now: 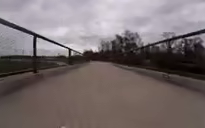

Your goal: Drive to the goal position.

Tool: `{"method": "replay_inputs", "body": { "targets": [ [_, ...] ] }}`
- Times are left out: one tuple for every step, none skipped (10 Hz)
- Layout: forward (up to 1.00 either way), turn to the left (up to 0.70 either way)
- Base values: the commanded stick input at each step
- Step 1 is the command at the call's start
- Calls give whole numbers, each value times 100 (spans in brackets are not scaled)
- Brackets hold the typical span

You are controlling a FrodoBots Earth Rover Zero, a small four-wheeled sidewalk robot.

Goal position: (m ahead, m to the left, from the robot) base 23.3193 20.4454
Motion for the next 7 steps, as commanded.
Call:
{"method": "replay_inputs", "body": {
  "targets": [
    [100, 0],
    [100, 0],
    [100, 0],
    [100, 0],
    [100, 0],
    [100, 0],
    [100, 0]
  ]
}}
